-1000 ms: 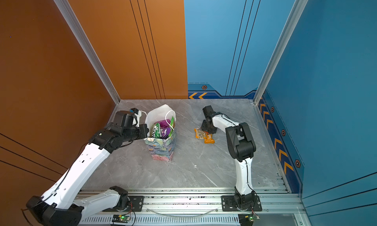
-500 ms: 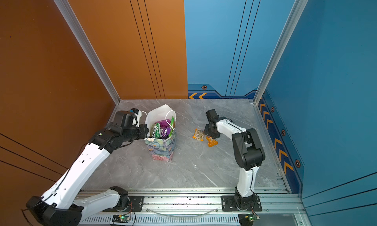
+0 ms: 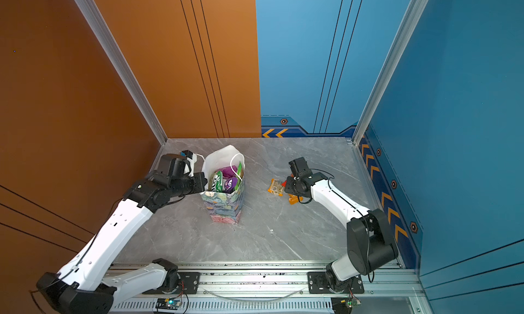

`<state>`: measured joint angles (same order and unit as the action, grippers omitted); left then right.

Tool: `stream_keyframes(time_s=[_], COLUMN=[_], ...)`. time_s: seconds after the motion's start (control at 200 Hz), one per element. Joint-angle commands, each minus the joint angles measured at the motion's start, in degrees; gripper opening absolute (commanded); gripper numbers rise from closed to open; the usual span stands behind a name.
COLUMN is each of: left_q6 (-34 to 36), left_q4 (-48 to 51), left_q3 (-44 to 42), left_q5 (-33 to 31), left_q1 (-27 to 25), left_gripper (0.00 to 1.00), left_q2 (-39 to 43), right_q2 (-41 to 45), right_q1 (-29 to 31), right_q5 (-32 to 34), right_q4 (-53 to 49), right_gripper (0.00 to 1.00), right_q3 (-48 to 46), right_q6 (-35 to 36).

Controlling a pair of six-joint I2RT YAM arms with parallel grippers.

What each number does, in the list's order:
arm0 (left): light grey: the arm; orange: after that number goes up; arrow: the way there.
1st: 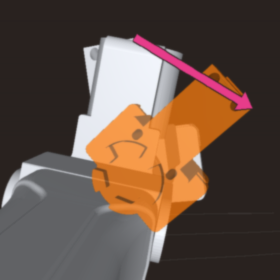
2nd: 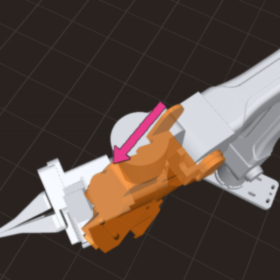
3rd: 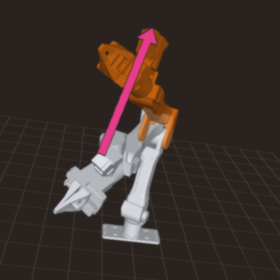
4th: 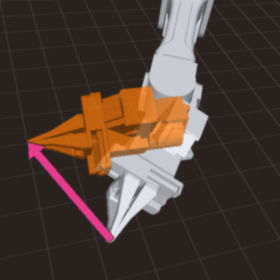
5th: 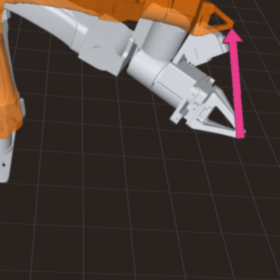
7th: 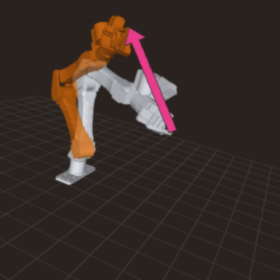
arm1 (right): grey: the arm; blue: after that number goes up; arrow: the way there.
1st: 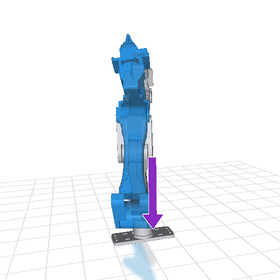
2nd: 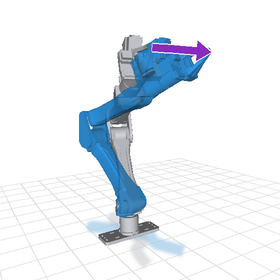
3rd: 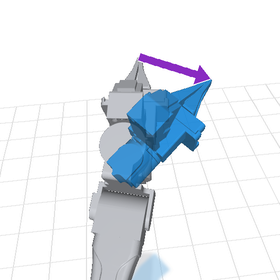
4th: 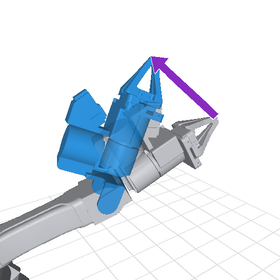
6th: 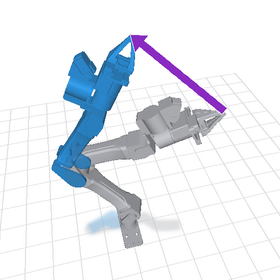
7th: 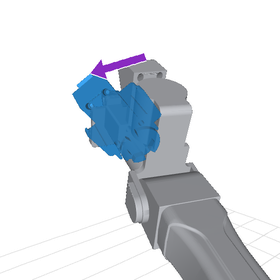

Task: Place the snacks into the paper bag

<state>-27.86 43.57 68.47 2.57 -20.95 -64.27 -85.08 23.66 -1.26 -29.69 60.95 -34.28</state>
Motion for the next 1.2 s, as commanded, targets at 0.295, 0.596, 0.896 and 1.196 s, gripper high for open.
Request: stream_keyframes(time_s=[0.295, 0.596, 0.896, 1.196], left_q6=[0.83, 0.83, 1.21, 1.32], left_q4=[-3.78, -3.76, -3.76, -3.71], left_q3=[0.43, 0.47, 0.42, 0.52], left_q5=[0.18, 0.27, -0.18, -0.20], left_q1=[0.75, 0.73, -0.02, -0.80], left_gripper=[0.02, 0.01, 0.01, 0.01], left_q2=[1.30, 1.09, 0.90, 1.10], right_q2=[12.00, 19.96, 19.39, 9.50], right_q1=[9.16, 16.06, 26.03, 36.97], right_q5=[4.66, 9.31, 16.32, 23.43], right_q4=[-8.17, -15.54, -21.24, -26.59], right_gripper=[0.04, 0.04, 0.05, 0.05], right_q3=[-2.47, -0.07, 14.52, 34.41], right_q6=[0.05, -1.39, 0.30, 4.94])
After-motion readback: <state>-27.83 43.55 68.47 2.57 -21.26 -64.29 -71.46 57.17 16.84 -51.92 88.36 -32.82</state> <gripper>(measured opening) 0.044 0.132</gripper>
